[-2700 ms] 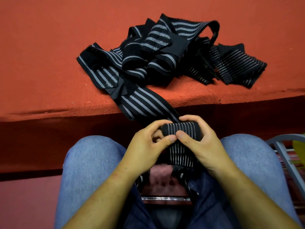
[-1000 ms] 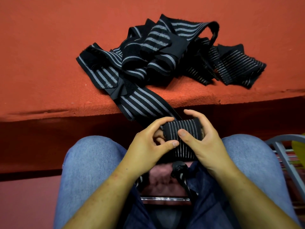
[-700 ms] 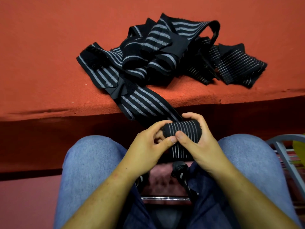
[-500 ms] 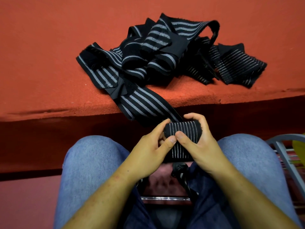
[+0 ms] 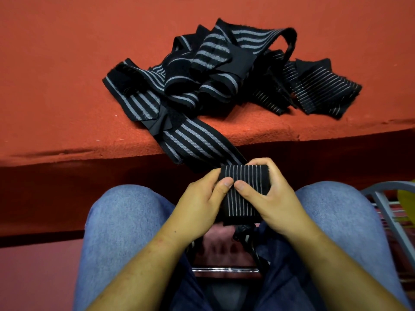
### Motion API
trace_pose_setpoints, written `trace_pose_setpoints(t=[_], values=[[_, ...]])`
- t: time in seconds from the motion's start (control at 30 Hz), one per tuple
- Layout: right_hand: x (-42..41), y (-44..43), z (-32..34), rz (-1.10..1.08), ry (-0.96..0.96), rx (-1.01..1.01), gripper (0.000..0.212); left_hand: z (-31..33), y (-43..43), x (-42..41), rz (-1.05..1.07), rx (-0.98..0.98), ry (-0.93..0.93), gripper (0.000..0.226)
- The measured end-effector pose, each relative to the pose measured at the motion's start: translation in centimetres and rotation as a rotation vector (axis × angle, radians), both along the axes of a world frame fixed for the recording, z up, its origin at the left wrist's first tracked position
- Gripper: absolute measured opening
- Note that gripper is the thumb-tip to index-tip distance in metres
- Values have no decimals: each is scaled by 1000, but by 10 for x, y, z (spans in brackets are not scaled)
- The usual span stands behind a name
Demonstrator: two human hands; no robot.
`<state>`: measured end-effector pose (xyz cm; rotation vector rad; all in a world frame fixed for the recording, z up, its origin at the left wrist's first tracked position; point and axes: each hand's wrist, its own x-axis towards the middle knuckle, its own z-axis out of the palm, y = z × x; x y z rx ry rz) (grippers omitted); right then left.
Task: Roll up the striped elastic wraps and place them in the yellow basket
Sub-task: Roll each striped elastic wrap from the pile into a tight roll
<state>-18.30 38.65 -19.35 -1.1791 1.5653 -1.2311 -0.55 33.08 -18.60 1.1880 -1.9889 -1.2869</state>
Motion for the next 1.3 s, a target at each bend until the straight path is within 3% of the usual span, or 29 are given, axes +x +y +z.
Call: trace_pose_setpoints(t=[0.2, 0.37, 0.67, 0.83, 0.9, 1.17, 1.3], values=[[-2, -2, 1, -51, -81, -6, 21, 1, 1, -2, -30, 87, 91, 25], [2, -2, 5, -68, -194, 13, 34, -2, -1, -1, -18, 79, 110, 24], [1, 0, 11, -52, -175, -28, 30, 1, -1, -1, -10, 130, 168, 18], [-1, 0, 10, -84, -197, -11, 29, 0, 0, -2, -35, 94, 141, 58], [-1, -1, 10, -86, -207, -6, 29, 0, 1, -2, -40, 76, 133, 62], [-2, 1, 10, -34, -225, 6, 49, -2, -2, -3, -14, 105, 164, 38], [-1, 1, 10, -12, -210, -2, 53, -4, -3, -3, -1, 121, 142, 37]])
